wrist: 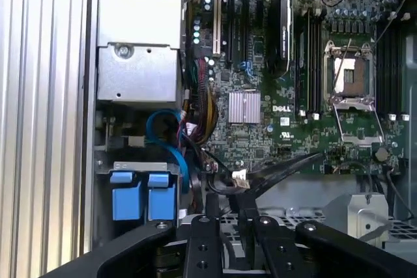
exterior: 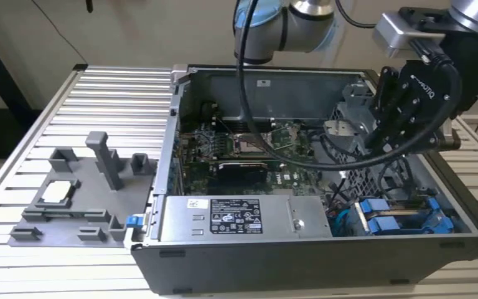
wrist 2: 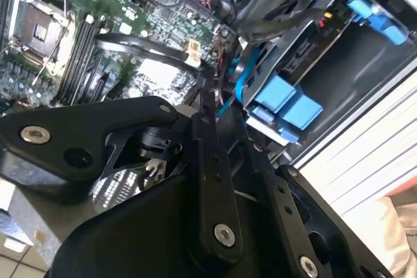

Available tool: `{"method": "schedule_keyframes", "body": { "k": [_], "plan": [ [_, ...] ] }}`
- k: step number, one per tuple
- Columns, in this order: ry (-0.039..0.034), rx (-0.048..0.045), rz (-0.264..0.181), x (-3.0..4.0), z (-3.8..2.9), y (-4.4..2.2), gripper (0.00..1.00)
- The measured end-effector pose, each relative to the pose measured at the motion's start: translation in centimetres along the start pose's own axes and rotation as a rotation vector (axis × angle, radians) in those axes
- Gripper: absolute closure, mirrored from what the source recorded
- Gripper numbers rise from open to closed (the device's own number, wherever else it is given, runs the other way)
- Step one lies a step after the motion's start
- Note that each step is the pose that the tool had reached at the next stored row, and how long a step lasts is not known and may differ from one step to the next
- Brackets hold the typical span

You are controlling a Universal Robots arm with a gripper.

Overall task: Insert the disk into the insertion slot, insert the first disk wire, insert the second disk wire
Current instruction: 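Insert the second disk wire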

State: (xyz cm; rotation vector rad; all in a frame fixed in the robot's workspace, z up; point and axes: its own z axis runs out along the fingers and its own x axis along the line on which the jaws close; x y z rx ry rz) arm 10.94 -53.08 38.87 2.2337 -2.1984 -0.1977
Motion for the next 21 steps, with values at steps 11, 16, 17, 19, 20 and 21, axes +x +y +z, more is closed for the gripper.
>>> {"method": "schedule_keyframes", "body": {
  "k": [11, 16, 17, 19, 20, 21],
  "plan": [
    [0.1211, 0.0699, 0.004, -2.21, 0.54, 0.78, 0.73],
    [0.1261, 0.1339, 0.003, -2.86, 0.85, 1.52, 0.73],
    [0.1263, 0.1474, 0.002, -2.91, 0.91, 1.7, 0.73],
    [0.1292, 0.177, 0.001, -2.93, 1.0, 1.98, 0.73],
    [0.1322, 0.1892, 0.0, -2.93, 1.03, 2.09, 0.73],
    [0.1333, 0.2005, -0.001, -2.93, 1.09, 2.24, 0.73]
  ]
}}
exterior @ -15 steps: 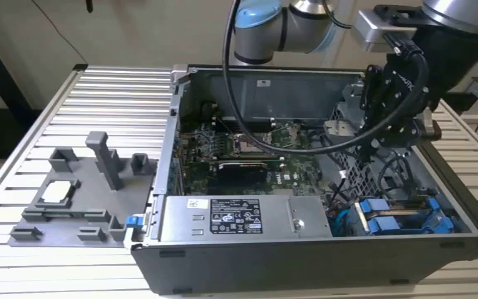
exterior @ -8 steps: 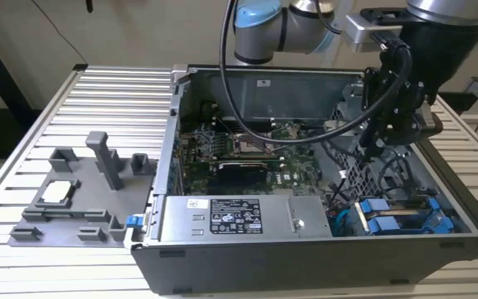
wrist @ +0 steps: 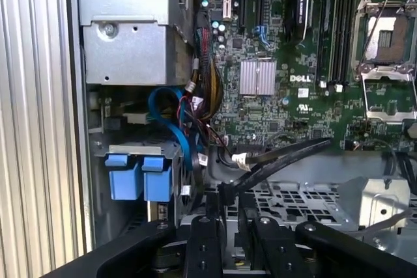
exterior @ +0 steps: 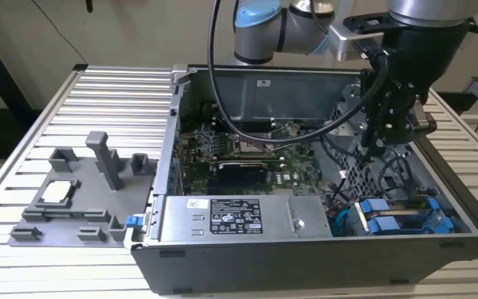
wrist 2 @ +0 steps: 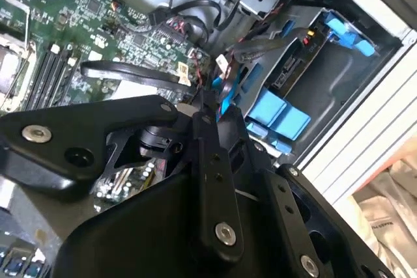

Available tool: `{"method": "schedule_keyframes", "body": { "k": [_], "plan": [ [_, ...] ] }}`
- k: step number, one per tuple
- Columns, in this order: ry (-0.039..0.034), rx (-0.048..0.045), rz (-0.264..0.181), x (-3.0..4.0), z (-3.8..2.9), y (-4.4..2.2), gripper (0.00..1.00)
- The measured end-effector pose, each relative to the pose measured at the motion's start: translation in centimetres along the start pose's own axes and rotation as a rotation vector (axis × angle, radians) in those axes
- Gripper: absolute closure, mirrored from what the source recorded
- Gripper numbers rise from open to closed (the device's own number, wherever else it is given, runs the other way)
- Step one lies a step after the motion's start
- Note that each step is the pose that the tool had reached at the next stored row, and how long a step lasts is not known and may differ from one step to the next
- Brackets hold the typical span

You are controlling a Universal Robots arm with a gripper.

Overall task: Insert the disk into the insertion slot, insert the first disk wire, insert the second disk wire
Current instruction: 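Insert the second disk wire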

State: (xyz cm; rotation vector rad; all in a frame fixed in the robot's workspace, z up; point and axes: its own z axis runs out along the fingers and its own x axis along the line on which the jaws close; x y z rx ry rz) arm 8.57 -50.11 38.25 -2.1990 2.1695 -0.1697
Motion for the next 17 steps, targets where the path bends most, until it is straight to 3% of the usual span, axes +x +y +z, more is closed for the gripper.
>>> {"method": "schedule_keyframes", "body": {
  "k": [3, 7, 9, 14, 17],
  "plan": [
    [0.0043, 0.0289, 0.0, -0.06, 0.11, 0.67, 0.73],
    [0.0291, 0.0531, -0.002, -0.27, 0.16, 1.5, 0.73],
    [0.0378, 0.0673, -0.002, -0.47, 0.21, 1.9, 0.73],
    [0.0493, 0.1066, -0.001, -1.06, 0.46, 2.75, 0.73],
    [0.0512, 0.1179, -0.001, -1.2, 0.86, 3.0, 0.73]
  ]
}}
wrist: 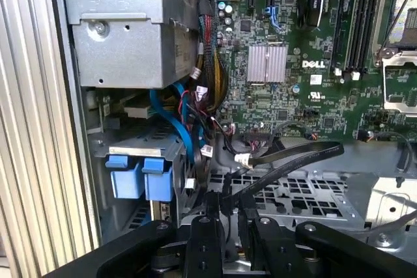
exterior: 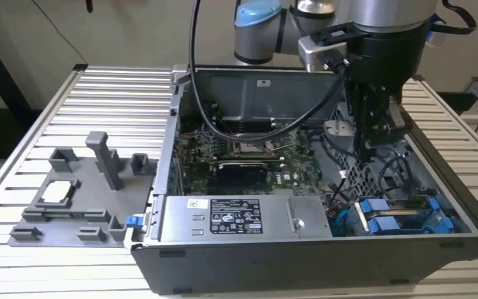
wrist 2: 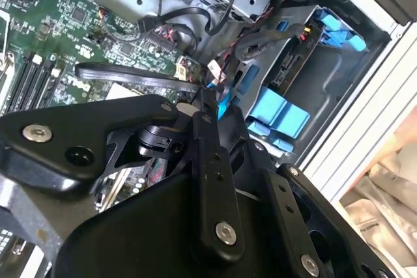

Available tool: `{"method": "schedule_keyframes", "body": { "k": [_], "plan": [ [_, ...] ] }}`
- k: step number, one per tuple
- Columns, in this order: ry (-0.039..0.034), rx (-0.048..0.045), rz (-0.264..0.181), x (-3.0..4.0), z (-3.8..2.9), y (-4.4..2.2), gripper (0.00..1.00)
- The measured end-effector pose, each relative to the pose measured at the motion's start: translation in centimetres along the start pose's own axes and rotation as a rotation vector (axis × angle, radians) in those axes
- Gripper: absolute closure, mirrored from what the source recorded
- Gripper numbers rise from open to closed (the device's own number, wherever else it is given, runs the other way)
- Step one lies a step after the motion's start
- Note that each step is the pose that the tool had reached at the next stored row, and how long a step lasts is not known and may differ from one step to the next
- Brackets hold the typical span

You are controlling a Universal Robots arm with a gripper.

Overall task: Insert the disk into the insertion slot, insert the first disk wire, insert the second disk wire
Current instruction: 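Insert the second disk wire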

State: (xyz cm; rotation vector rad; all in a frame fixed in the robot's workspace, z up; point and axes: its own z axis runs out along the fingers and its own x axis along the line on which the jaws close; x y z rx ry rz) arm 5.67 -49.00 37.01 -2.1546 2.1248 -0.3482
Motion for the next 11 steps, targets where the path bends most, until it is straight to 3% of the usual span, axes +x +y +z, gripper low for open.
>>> {"method": "schedule_keyframes", "body": {
  "k": [2, 3, 5, 6, 9, 11],
  "plan": [
    [0.0038, 0.0024, -0.001, -0.07, 0.25, 0.11, 0.73],
    [0.0092, 0.0033, -0.002, -0.11, 0.34, 0.14, 0.73],
    [0.0281, 0.0056, -0.007, -0.19, 0.45, 0.17, 0.73],
    [0.0329, 0.0066, -0.008, -0.2, 0.5, 0.18, 0.73],
    [0.0412, 0.0122, -0.012, -0.28, 0.72, 0.29, 0.73],
    [0.0426, 0.0168, -0.016, -0.33, 0.83, 0.36, 0.73]
  ]
}}
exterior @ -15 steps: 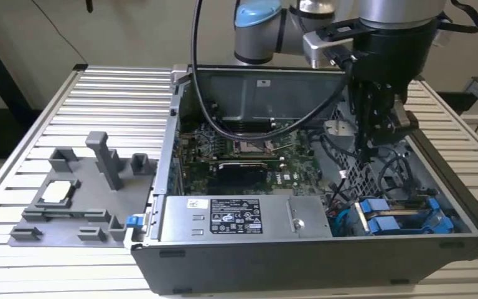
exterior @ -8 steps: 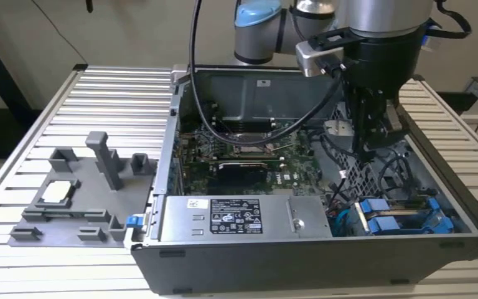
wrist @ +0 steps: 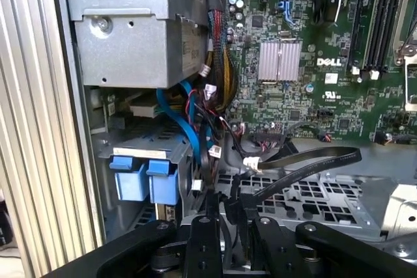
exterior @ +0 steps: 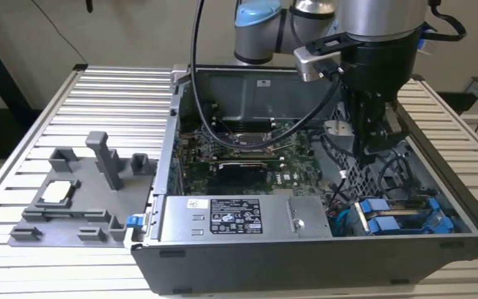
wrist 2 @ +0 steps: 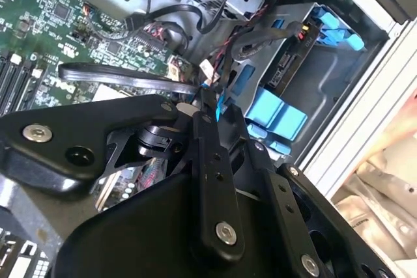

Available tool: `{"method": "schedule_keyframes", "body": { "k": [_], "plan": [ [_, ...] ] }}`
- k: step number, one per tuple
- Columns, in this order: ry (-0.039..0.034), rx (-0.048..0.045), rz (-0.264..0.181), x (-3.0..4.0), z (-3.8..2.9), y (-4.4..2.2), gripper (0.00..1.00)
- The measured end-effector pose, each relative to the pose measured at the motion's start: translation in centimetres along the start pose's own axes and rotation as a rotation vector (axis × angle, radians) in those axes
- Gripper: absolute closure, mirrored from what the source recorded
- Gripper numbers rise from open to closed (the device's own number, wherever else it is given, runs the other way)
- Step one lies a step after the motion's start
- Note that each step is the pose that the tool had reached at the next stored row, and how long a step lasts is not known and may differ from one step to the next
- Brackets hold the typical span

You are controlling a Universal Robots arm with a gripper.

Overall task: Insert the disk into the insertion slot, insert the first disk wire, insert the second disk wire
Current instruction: 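Insert the second disk wire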

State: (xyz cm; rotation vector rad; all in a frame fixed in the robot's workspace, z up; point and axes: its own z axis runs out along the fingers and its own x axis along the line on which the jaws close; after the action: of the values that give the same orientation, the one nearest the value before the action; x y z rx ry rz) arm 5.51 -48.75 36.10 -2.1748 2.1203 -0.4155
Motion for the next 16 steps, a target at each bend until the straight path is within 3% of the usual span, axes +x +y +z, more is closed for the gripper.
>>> {"method": "schedule_keyframes", "body": {
  "k": [8, 16],
  "plan": [
    [-0.0036, 0.0095, -0.04, -0.17, 0.15, 0.19, 0.73],
    [0.0123, 0.0128, -0.07, -0.21, 0.23, 0.27, 0.73]
  ]
}}
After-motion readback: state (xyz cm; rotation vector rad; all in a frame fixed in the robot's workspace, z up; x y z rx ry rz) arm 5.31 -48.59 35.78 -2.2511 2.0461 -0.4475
